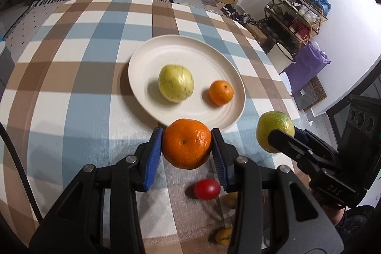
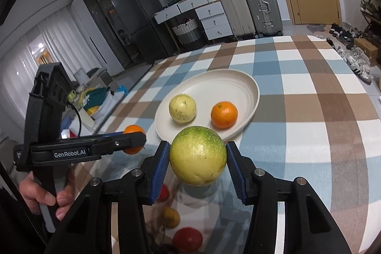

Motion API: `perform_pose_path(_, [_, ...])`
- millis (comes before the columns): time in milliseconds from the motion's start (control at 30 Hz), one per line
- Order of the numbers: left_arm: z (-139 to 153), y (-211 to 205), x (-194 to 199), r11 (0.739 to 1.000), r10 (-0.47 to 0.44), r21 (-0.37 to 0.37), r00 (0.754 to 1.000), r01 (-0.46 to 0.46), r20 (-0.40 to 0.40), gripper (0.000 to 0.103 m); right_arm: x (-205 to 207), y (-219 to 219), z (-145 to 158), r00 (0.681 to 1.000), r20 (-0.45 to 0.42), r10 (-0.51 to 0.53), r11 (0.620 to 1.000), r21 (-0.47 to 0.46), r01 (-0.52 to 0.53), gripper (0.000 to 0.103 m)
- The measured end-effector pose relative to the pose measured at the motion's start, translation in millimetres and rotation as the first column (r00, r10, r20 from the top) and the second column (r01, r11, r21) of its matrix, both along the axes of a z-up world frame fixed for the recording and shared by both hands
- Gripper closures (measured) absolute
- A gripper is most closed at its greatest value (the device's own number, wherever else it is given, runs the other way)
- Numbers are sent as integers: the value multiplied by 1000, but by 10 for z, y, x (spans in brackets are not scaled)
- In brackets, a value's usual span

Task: Organize fruits
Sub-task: 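Carry the orange with the left gripper while the right gripper carries the pomelo over the plate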

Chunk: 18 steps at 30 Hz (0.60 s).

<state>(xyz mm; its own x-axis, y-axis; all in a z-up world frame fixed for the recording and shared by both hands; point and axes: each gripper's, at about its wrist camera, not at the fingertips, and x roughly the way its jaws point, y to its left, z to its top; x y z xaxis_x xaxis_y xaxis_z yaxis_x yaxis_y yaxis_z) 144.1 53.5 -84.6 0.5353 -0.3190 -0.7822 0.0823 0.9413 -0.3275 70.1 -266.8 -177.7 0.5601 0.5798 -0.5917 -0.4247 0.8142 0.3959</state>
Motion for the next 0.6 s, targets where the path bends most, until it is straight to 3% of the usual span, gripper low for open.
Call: perform_pose_path(600, [330, -155, 687, 999, -40, -14, 999, 41, 20, 65, 685, 52, 200, 998, -54, -13, 999, 40, 15, 54])
